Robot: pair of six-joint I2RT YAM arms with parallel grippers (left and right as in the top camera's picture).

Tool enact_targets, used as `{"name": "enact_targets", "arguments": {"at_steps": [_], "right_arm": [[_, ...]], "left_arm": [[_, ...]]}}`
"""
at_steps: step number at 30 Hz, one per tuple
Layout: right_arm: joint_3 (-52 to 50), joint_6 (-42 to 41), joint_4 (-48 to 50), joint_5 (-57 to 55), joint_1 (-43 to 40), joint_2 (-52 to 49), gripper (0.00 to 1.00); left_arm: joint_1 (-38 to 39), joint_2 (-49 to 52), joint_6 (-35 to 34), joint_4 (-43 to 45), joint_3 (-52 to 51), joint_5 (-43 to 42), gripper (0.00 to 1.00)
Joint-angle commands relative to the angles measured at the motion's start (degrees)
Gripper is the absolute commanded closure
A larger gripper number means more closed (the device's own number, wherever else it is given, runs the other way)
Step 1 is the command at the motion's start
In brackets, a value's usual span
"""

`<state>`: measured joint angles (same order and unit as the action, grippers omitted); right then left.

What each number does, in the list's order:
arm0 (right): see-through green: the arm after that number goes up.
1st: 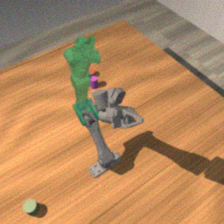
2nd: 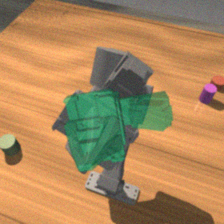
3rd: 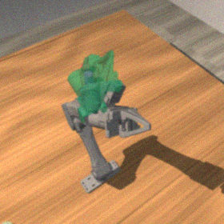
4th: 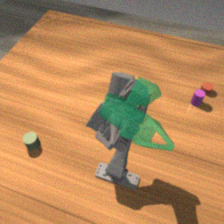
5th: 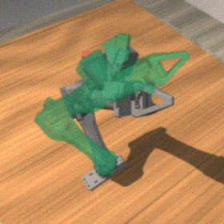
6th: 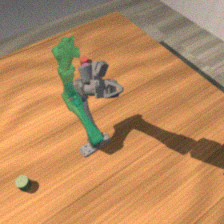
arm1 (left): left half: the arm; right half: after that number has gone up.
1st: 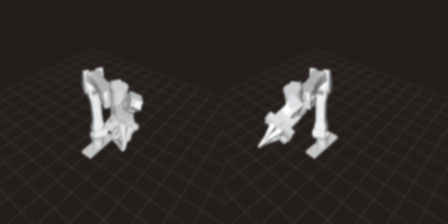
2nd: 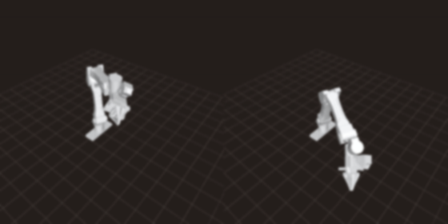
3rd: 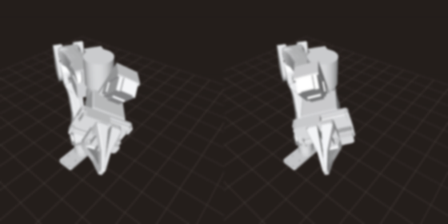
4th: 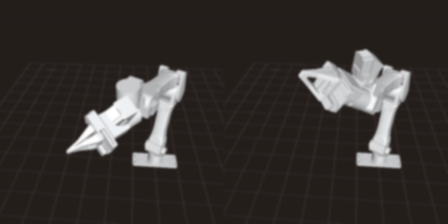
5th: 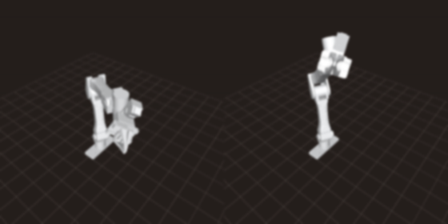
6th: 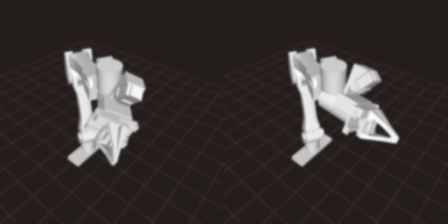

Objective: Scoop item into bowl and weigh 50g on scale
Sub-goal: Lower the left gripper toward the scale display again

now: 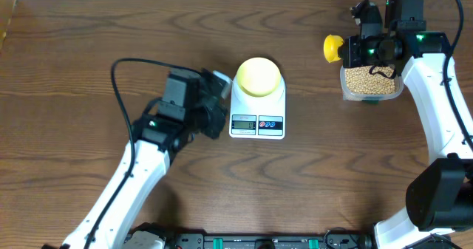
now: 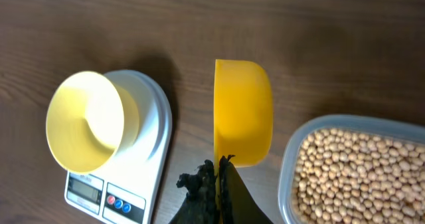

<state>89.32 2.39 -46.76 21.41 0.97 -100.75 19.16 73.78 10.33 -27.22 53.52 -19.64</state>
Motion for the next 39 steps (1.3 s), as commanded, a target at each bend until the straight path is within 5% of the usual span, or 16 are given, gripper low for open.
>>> {"name": "enact_targets", "arguments": {"at_steps": [1,7,8,9,10,11,18,39], "right_arm": [[1.3,3.8,-0.9,0.8,-0.1,1.4,0.99],[1.3,5.0,-0.9,0.8,-0.1,1.4,0.99],[1.3,5.0,-0.9,0.8,-0.1,1.4,0.99],[1.3,5.1,-1.0,0.8,-0.1,1.4,0.99],[1.3,5.7,-1.3,0.8,-0.1,1.4,0.99],[1.3,6.1,-1.5,0.8,-0.1,1.4,0.99],[1.3,7.8,-2.2,0.8,-0.2,1.4,0.99],[1.3,8.0,-2.3,0.8,-0.2,1.4,0.99]], "left_arm": [[4.4,-3.6,7.4,-3.3,0.1,-1.4,0.92],[6.0,-4.3,11.1,-3.6,0.1,-1.3,0.91],[6.0,-4.2,11.1,-3.6,0.1,-1.3,0.83],[6.0,-4.1,11.1,-3.6,0.1,-1.3,0.7],[6.0,-4.0,11.1,-3.5,0.1,-1.3,0.32],[6.0,-3.9,11.1,-3.4,0.1,-1.3,0.08],[6.0,-3.8,9.7,-3.1,0.1,-1.3,0.07],[-4.5,-2.8,25.9,-2.6,0.1,-10.2,0.07]]}}
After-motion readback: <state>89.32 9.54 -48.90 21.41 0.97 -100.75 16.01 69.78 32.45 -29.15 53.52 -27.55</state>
